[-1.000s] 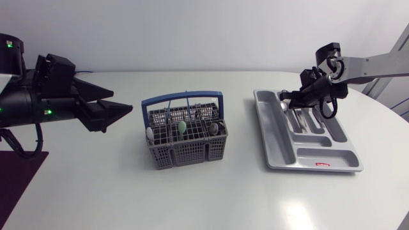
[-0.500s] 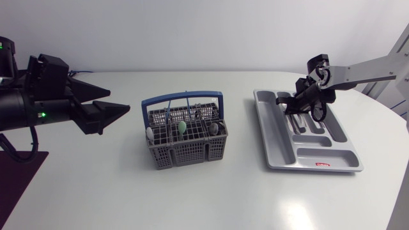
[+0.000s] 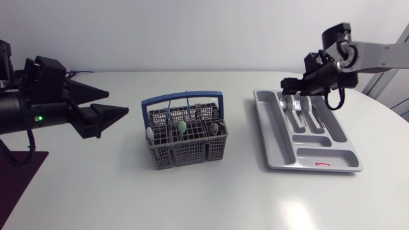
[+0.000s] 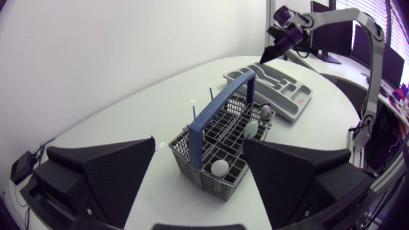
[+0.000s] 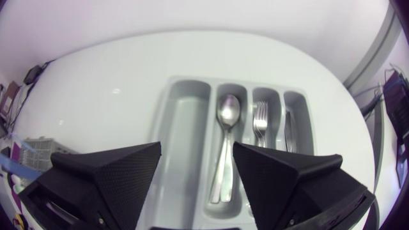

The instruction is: Unload the cutlery basket into the drawer organizer.

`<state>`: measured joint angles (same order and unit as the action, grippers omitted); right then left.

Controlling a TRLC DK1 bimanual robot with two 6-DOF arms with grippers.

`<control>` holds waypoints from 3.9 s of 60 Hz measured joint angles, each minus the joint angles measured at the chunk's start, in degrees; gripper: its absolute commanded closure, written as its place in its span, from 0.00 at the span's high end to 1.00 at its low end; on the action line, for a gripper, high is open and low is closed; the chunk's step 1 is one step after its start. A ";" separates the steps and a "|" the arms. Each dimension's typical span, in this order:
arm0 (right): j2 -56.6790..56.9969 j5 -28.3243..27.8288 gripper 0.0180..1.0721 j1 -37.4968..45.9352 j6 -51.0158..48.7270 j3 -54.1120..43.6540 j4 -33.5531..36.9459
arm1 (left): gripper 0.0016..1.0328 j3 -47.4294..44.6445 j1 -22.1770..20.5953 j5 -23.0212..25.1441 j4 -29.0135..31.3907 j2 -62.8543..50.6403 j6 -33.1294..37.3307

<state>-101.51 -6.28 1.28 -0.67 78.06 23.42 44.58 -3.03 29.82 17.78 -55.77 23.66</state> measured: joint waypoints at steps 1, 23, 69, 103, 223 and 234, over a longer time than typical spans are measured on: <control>2.54 -0.46 0.84 -0.94 -0.46 -1.11 -0.07 | 0.93 -0.13 0.00 0.00 0.22 0.22 0.17; 24.57 -7.65 0.83 -24.22 -5.14 -11.37 3.67 | 0.93 -3.13 -3.26 0.17 2.27 2.89 3.43; 5.46 -14.78 0.75 -38.01 -4.92 -3.26 6.16 | 0.93 -10.56 -4.17 0.24 -4.70 2.32 8.55; -2.08 -14.58 0.19 -41.27 -2.40 3.06 5.31 | 0.94 -12.22 -4.17 0.09 -10.97 -0.83 8.55; 26.49 -3.58 0.06 -1.14 -17.62 -7.28 37.68 | 0.94 -13.09 -4.72 -0.39 -10.56 -1.22 8.55; 26.32 2.03 0.06 9.33 -23.74 -15.08 31.06 | 0.94 -13.09 -5.49 -0.83 -10.12 -0.70 8.55</control>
<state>-75.20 -4.25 10.61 -24.40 62.98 54.48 31.48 -8.51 28.99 7.66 -56.47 32.21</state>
